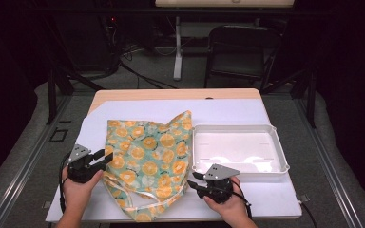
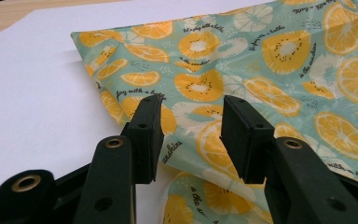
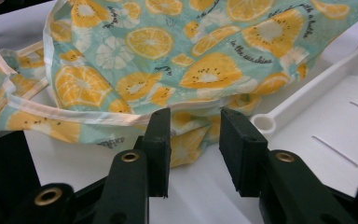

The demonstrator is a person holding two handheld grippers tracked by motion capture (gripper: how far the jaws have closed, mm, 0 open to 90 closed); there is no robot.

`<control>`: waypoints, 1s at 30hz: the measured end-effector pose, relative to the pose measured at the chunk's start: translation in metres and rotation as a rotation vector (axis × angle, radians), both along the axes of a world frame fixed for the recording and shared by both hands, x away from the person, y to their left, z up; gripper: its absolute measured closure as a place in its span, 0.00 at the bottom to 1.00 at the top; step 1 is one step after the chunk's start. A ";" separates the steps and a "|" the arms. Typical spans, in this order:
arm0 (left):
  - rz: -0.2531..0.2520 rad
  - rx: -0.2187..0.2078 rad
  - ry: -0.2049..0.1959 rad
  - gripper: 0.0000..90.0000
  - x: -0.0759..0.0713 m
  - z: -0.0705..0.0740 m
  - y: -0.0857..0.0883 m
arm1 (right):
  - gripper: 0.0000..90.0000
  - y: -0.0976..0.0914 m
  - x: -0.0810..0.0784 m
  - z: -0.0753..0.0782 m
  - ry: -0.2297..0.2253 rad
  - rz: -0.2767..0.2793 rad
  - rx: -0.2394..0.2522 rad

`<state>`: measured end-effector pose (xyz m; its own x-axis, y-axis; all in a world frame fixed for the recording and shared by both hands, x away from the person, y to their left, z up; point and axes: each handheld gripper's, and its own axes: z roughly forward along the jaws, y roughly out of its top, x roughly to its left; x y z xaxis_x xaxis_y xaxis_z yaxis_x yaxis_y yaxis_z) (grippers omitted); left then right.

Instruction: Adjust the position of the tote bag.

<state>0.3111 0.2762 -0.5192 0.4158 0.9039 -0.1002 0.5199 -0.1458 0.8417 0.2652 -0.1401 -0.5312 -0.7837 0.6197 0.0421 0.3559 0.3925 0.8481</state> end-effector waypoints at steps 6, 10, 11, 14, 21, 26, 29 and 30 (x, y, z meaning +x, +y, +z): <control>-0.010 -0.015 -0.005 0.65 0.001 0.000 -0.001 | 0.70 0.006 -0.003 -0.004 -0.007 0.022 -0.025; -0.008 -0.020 -0.007 0.65 0.002 0.000 -0.001 | 0.68 0.010 -0.005 -0.006 -0.010 0.036 -0.037; -0.007 -0.021 -0.006 0.65 0.003 0.000 -0.001 | 0.68 0.010 -0.005 -0.006 -0.013 0.038 -0.041; -0.006 -0.022 -0.006 0.65 0.003 0.000 -0.001 | 0.68 0.010 -0.006 -0.006 -0.012 0.048 -0.046; -0.003 -0.033 -0.007 0.65 0.006 -0.001 -0.002 | 0.68 0.010 -0.008 -0.008 -0.020 0.066 -0.072; -0.003 -0.039 -0.007 0.65 0.007 0.000 -0.002 | 0.68 0.011 -0.011 -0.009 -0.023 0.081 -0.084; -0.007 -0.039 -0.010 0.65 0.008 0.000 -0.003 | 0.67 0.011 -0.012 -0.009 -0.025 0.087 -0.083; -0.007 -0.040 -0.011 0.65 0.008 0.000 -0.003 | 0.67 0.011 -0.013 -0.009 -0.027 0.089 -0.083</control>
